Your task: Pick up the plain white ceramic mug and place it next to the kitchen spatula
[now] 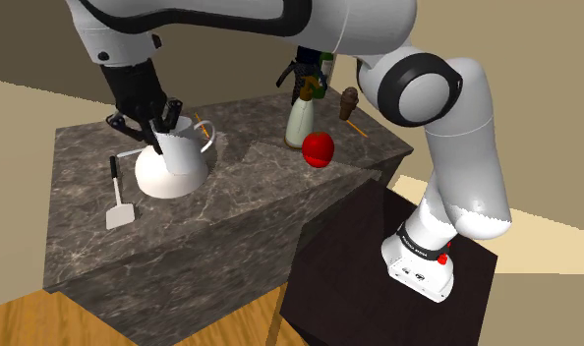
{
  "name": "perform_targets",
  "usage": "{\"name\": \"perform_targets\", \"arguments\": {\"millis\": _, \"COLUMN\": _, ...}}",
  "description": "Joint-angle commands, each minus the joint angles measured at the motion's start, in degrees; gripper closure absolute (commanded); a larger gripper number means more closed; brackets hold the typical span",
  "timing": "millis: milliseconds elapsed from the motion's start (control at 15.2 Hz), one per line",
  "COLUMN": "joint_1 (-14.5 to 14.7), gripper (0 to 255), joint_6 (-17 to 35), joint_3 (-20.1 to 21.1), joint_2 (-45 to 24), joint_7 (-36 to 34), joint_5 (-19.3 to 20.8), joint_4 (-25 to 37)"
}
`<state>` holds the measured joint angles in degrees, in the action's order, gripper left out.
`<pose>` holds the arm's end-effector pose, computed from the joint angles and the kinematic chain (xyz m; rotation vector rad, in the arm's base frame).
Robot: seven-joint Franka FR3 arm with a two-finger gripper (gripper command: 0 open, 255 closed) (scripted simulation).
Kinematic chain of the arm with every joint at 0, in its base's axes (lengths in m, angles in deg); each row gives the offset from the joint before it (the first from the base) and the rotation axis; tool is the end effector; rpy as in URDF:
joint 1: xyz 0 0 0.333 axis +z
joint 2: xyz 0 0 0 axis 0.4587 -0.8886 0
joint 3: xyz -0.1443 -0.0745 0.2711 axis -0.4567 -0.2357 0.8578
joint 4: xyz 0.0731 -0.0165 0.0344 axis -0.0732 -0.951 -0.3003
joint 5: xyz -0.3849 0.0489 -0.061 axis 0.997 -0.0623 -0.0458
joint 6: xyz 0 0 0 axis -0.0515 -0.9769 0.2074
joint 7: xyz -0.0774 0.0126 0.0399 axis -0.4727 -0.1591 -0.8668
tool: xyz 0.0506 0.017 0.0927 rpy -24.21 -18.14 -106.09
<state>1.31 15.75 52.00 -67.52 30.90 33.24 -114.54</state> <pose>0.5512 0.4412 0.5120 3.1085 -0.0803 -0.2652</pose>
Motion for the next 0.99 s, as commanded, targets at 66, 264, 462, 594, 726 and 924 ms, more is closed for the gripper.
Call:
{"name": "perform_targets", "arguments": {"millis": 66, "joint_1": -0.33, "gripper": 255, "joint_6": 2.89, "joint_3": 0.09, "joint_2": 1.07, "joint_7": -0.15, "joint_5": -0.20, "joint_4": -3.94}}
{"name": "perform_targets", "arguments": {"millis": 264, "joint_1": -0.76, "gripper": 255, "joint_6": 5.73, "joint_3": 0.11, "joint_2": 1.84, "joint_7": -0.02, "joint_5": -0.35, "joint_4": -7.58}}
{"name": "perform_targets", "arguments": {"millis": 462, "joint_1": -1.09, "gripper": 255, "joint_6": 8.36, "joint_3": 0.10, "joint_2": 2.33, "joint_7": 0.10, "joint_5": -0.44, "joint_4": -10.72}}
{"name": "perform_targets", "arguments": {"millis": 594, "joint_1": -1.27, "gripper": 255, "joint_6": 10.03, "joint_3": 0.09, "joint_2": 2.52, "joint_7": 0.17, "joint_5": -0.47, "joint_4": -12.59}}
{"name": "perform_targets", "arguments": {"millis": 726, "joint_1": -1.43, "gripper": 255, "joint_6": 11.63, "joint_3": 0.06, "joint_2": 2.63, "joint_7": 0.24, "joint_5": -0.48, "joint_4": -14.32}}
{"name": "perform_targets", "arguments": {"millis": 924, "joint_1": -1.61, "gripper": 255, "joint_6": 13.95, "joint_3": 0.02, "joint_2": 2.64, "joint_7": 0.33, "joint_5": -0.47, "joint_4": -16.67}}
